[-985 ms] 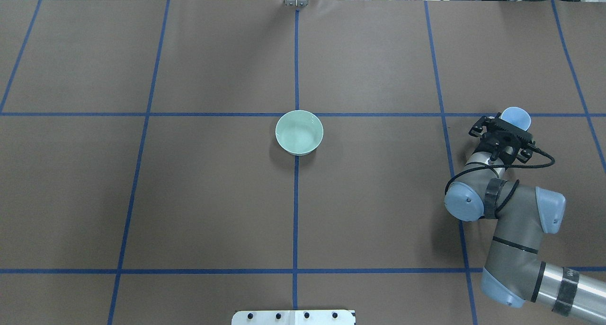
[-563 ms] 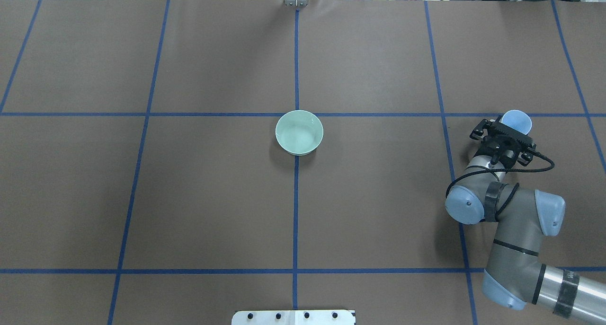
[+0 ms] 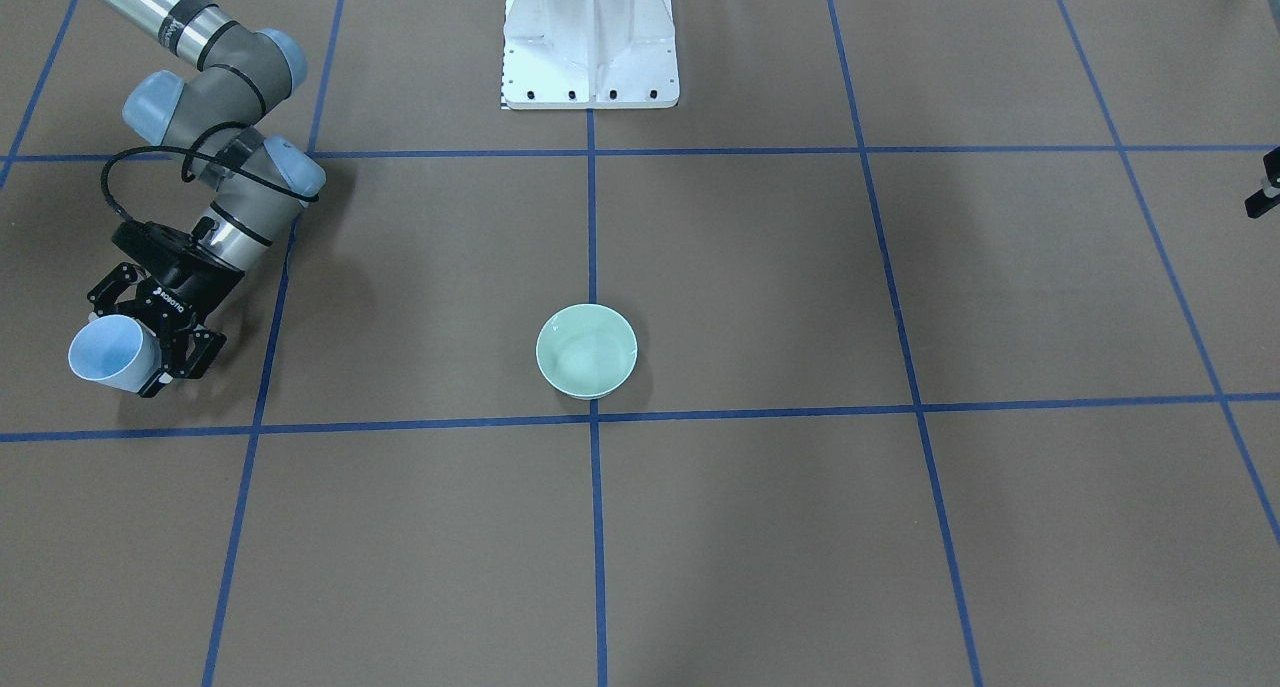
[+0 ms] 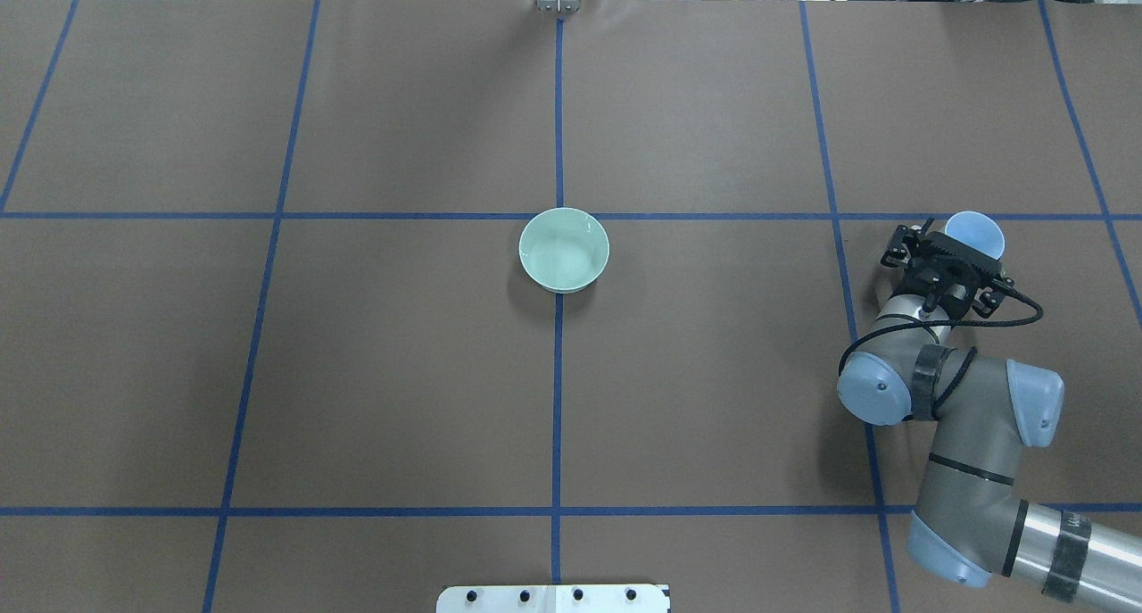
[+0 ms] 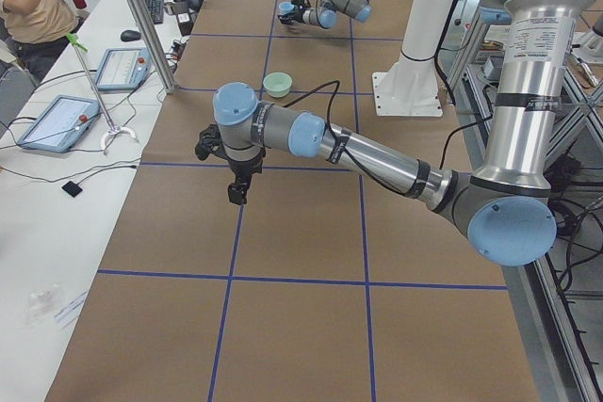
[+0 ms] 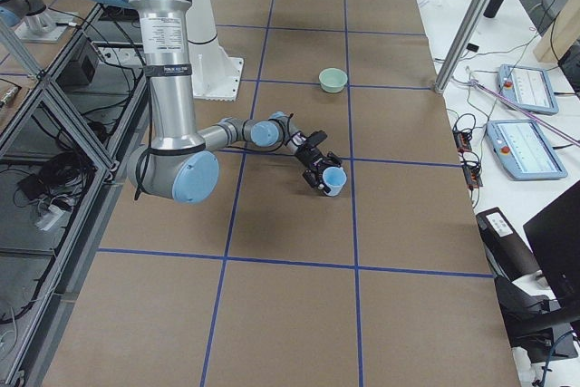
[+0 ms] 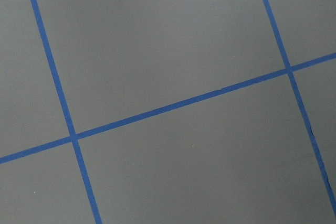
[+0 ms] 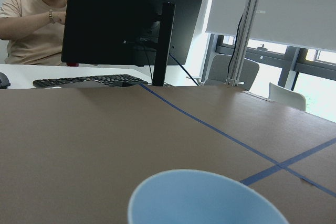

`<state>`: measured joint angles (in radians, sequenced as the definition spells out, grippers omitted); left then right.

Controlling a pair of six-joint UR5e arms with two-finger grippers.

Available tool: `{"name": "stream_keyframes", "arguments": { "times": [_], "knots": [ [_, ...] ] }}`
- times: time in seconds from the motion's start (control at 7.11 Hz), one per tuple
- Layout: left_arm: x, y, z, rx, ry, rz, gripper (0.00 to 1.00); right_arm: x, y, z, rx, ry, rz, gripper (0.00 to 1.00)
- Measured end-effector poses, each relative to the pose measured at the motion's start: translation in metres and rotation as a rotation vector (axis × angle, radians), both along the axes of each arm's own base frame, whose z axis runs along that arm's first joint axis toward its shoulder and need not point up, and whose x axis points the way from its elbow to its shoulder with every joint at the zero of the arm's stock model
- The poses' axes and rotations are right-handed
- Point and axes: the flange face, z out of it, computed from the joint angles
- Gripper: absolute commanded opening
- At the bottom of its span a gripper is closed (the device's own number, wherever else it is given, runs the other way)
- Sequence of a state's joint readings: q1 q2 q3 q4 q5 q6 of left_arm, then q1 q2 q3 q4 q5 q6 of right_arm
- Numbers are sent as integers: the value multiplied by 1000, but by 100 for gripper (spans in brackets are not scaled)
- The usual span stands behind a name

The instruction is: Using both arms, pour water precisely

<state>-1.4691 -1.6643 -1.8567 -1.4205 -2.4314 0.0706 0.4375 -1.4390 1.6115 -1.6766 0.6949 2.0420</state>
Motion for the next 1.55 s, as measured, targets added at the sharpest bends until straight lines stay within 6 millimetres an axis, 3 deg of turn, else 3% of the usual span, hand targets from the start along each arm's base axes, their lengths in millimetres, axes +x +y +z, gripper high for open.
{"name": "stream_keyframes", "arguments": {
  "times": [0.42, 0.7, 1.13, 1.55],
  "knots": [
    [0, 0, 0, 0, 0, 0, 100, -13, 21, -4, 11, -36, -20, 100],
    [0, 0, 0, 1, 0, 0, 100, -9, 44, -25, 18, -74, -56, 100],
    [0, 0, 0, 1, 0, 0, 100, -10, 82, -79, -8, -105, -108, 100],
    [0, 0, -1, 1, 0, 0, 100, -12, 89, -133, -42, -123, -168, 100]
  ]
}}
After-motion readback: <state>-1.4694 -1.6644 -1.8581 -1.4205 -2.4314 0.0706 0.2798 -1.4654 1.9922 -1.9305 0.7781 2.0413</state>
